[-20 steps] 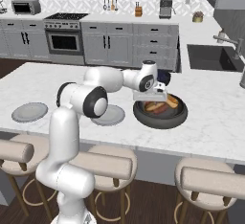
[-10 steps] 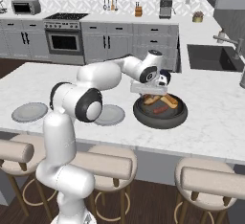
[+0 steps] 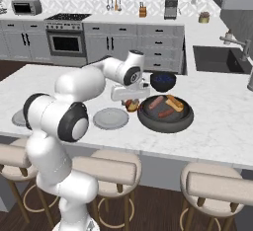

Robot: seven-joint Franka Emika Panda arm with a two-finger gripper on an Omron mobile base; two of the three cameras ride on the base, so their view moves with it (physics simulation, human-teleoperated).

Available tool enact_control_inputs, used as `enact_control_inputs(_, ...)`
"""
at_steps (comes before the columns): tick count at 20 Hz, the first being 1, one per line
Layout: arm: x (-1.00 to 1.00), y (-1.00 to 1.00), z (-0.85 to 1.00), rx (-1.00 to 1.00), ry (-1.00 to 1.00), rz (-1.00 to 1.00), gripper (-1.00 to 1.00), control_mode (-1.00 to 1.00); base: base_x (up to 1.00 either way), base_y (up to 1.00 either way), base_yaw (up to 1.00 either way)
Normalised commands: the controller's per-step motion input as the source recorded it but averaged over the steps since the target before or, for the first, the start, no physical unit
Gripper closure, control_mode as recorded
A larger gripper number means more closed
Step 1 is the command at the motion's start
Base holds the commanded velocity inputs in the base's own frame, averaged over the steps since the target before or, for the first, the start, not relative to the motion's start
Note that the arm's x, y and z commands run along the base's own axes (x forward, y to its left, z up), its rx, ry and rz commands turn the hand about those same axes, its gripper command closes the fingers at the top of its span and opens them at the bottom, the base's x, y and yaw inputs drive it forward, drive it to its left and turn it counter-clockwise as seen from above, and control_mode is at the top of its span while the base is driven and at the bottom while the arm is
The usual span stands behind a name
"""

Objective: Place one bun and one sausage from the bowl on each plate.

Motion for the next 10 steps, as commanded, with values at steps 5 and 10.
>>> enact_control_inputs(5, 0.10, 1.00, -0.01, -0.14, -0.01, 0.31, 1.00, -1.00, 0.00, 0.00, 0.00)
enact_control_inputs(10, 0.62, 0.68, -0.30, -0.19, 0.03, 0.11, 1.00, -1.00, 0.00, 0.00, 0.00)
